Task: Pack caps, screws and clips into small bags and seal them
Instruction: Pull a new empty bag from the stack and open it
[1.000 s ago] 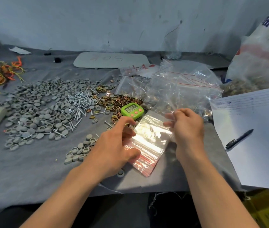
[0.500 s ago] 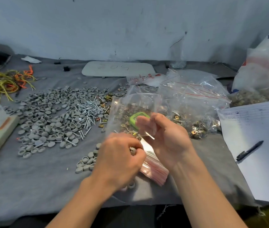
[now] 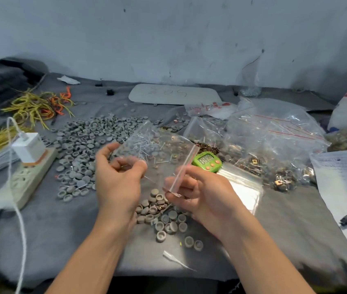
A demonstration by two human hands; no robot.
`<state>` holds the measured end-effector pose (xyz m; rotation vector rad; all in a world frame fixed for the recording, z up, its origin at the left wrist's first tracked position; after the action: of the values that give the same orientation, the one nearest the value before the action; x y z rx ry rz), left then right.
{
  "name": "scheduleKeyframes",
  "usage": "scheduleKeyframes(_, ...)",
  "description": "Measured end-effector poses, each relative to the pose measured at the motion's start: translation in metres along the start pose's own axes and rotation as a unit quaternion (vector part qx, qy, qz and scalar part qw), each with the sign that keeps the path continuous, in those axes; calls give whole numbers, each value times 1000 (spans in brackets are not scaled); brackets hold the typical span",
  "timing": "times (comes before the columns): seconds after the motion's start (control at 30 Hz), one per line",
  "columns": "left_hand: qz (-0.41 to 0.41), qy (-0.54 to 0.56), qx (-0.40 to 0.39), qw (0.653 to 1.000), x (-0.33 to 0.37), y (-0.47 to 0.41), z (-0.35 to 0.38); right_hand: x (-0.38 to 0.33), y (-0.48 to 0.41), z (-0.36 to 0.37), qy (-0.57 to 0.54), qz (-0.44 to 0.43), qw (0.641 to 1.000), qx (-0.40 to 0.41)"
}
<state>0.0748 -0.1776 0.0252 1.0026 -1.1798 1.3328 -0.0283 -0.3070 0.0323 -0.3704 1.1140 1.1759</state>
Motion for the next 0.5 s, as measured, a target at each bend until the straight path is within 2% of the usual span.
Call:
scheduleKeyframes(0.1, 54, -52, 14, 997, 2, -4, -9, -1, -1, 4, 24, -8, 999, -20)
scheduleKeyframes(0.23, 119, -81, 23, 989, 6, 0, -17, 3, -8, 4, 62, -44, 997, 21)
scheduleKeyframes(0.33, 145, -141, 51, 978, 10, 1, -25, 7, -10, 4, 79, -65, 994, 36)
scheduleKeyframes(0.43, 162, -317, 91, 930, 9, -2, -31, 10, -13, 6, 126, -99, 986, 52)
scheduleKeyframes(0.5, 179, -419, 18, 890, 7, 2, -27, 11, -14, 11, 141, -97, 984, 56)
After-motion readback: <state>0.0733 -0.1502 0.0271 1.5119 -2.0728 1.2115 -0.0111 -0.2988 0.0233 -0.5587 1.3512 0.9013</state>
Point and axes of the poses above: each hand's wrist, its own y-axis away from the middle knuckle, its own z-axis out of the palm, x = y × z, the point moved 1 cm from there along -y, towards the middle knuckle, and after that the axes turned 2 degrees about x, right-handed, at the moved point
